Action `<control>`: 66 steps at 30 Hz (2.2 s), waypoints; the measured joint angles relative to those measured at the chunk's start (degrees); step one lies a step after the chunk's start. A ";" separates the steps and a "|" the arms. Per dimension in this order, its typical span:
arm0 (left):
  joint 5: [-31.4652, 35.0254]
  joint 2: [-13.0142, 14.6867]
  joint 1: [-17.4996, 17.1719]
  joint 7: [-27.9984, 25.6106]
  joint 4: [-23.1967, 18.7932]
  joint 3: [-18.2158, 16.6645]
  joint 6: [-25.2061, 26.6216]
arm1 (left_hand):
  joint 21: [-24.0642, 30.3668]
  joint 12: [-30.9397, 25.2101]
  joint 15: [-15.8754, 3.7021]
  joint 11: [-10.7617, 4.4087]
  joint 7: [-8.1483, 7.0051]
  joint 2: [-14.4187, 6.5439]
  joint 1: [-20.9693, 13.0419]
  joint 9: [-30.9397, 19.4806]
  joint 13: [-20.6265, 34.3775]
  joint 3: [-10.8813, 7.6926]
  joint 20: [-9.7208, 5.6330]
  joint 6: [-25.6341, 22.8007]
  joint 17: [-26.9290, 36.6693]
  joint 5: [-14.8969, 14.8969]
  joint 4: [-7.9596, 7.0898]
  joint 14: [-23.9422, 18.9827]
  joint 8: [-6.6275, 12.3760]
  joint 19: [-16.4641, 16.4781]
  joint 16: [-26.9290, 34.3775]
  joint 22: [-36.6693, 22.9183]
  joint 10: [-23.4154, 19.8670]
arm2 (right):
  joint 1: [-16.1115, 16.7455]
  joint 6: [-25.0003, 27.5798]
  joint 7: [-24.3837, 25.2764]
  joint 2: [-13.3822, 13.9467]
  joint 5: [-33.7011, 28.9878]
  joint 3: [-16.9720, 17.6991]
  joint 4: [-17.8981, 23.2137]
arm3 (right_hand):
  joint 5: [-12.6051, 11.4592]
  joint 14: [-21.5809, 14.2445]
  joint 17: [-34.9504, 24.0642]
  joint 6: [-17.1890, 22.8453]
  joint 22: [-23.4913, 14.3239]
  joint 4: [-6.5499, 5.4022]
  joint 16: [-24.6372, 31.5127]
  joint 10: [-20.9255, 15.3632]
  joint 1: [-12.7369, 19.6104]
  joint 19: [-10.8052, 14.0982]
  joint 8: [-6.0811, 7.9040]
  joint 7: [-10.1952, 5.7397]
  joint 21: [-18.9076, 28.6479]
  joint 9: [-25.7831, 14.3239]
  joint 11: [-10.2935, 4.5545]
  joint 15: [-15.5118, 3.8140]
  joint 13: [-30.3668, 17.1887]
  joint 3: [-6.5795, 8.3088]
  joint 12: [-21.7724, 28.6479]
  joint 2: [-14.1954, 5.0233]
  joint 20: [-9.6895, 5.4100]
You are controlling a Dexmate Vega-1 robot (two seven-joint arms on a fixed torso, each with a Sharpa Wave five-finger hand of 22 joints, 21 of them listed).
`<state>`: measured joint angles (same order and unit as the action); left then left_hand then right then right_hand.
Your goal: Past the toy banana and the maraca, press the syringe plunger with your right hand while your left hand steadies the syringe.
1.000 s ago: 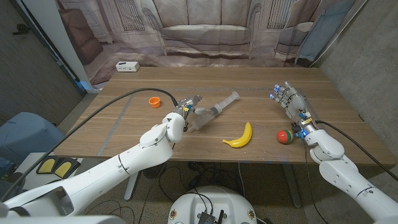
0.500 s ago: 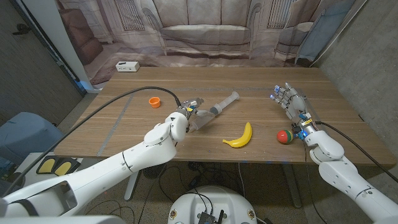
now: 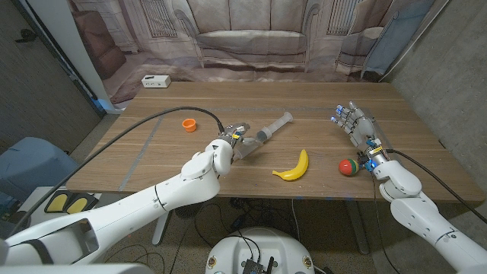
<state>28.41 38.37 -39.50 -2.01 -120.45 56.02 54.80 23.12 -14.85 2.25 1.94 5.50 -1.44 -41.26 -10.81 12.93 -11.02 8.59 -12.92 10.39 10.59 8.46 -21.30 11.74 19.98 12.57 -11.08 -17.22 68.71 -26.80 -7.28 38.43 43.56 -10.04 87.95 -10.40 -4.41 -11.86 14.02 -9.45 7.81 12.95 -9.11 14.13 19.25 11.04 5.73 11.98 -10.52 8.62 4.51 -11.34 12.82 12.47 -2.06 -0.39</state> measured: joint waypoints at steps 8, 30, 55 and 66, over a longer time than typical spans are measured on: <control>1.59 -0.60 0.45 -0.67 0.88 1.91 0.97 | 0.00 0.00 -0.31 -0.30 -0.29 0.00 0.00 0.00 0.00 -0.18 0.00 -0.29 0.17 0.00 -0.18 -0.31 0.00 0.00 0.00 0.00 -0.30 | 0.15 0.16 -0.05 0.04 0.16 0.09 -0.01 | 0.00 0.00 0.00 0.00 0.00 0.00 0.00 0.00 0.00 0.00 0.00 0.00 0.00 0.00 0.00 0.00 0.00 0.00 0.00 0.00 0.00; 2.47 -1.70 0.71 -0.60 2.60 3.38 1.18 | 0.19 0.00 -0.31 -0.52 -0.40 0.01 0.01 0.01 -0.01 -0.16 0.26 -0.80 0.00 0.00 -0.17 -0.30 0.00 -0.27 0.00 0.01 -0.52 | 0.46 0.34 -0.18 -0.13 0.42 0.13 -0.17 | 0.00 0.01 0.00 -0.01 0.00 0.00 0.00 0.00 0.00 0.31 0.00 0.00 -0.32 0.00 -0.01 -0.01 0.01 0.00 0.00 0.00 0.30; 1.31 -3.55 1.67 -1.06 6.43 4.32 1.31 | 0.18 -0.02 -1.26 -1.34 -1.03 -0.87 -1.88 0.01 -0.01 -1.63 0.55 -2.24 0.01 0.00 0.52 -1.89 0.00 0.29 -0.39 0.03 -1.62 | -0.04 0.75 -0.83 -0.42 1.08 -0.21 -0.82 | 0.00 0.01 0.01 -0.01 0.00 0.00 -0.27 -0.20 0.00 0.30 0.00 -0.01 -0.31 0.00 -0.22 -0.01 0.02 0.00 0.00 0.00 0.30; -0.03 -4.99 1.59 -2.67 8.38 3.97 0.89 | 2.83 -1.29 -3.23 -3.28 -0.66 -2.27 -13.78 0.01 0.61 -6.59 -1.13 -7.22 -0.10 0.72 2.12 -8.80 0.85 8.33 0.45 0.13 -7.00 | -0.04 0.80 -0.84 -0.54 1.23 -0.21 -0.83 | 0.00 0.01 0.01 -0.01 0.00 0.00 -0.27 -0.20 0.00 0.30 0.00 0.00 -0.31 0.00 -0.22 -0.01 0.02 0.00 0.00 0.00 0.30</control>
<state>28.37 33.38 -37.90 -4.69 -112.08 59.99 55.70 25.96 -16.14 -0.98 -1.34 4.84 -3.71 -55.05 -10.80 13.55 -17.61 7.47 -20.14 10.29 11.31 10.58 -30.10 12.60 28.31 13.02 -10.95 -24.22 68.67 -26.00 -8.11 37.89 44.80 -10.25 87.12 -10.40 -4.39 -11.85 14.01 -9.45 7.81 12.68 -9.31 14.13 19.55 11.04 5.72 11.67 -10.52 8.39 4.50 -11.32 12.82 12.47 -2.05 -0.09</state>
